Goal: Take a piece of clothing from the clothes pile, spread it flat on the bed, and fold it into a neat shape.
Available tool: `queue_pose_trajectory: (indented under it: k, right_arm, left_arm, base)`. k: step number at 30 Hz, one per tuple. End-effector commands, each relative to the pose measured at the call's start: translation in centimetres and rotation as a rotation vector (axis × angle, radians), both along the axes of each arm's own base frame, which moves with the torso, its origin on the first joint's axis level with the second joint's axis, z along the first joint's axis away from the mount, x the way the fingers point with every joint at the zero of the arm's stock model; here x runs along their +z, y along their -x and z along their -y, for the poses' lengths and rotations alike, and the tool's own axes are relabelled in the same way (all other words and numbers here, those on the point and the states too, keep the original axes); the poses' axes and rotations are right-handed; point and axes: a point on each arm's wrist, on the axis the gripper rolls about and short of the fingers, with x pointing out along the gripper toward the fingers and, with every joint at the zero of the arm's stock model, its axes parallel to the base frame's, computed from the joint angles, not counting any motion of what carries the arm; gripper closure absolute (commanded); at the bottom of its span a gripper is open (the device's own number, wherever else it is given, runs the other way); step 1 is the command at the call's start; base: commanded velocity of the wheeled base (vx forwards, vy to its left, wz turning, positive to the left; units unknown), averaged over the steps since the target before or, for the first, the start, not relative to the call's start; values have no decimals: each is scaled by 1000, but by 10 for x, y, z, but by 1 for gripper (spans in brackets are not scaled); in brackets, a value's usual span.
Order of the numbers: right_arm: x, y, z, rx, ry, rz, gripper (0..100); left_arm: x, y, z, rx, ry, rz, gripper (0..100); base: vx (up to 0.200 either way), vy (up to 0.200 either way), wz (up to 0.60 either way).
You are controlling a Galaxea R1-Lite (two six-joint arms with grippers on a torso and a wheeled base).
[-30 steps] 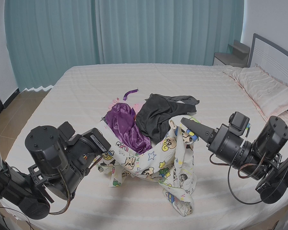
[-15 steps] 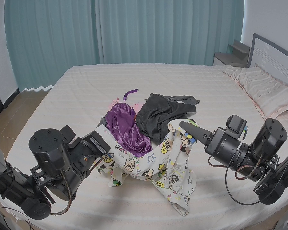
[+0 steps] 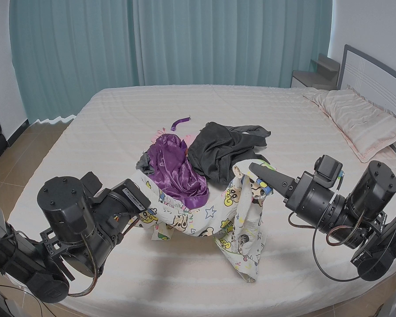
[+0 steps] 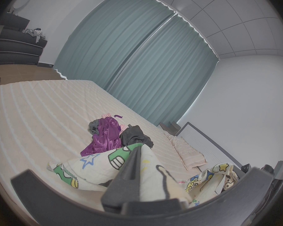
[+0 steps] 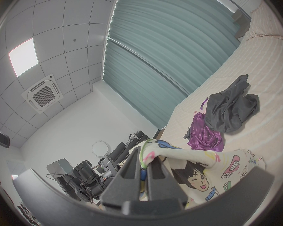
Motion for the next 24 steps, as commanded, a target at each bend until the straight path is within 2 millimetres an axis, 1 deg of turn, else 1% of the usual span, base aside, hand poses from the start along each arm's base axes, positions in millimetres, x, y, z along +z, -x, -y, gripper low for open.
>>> queue_pose_trajectory:
  k: [1,8,24]
  right_arm:
    - [4,1,1,1,-15,20,100]
    - [5,2,1,1,-18,23,100]
    - [6,0,4,-11,-19,24,100]
  left_arm:
    - [3,0,0,3,11,10,100]
    - [8,3,-2,0,53,18,100]
    - [11,2,-2,4,59,28,100]
  base:
    - [0,0,0]
    - [0,0,0]
    - [0,-200,0]
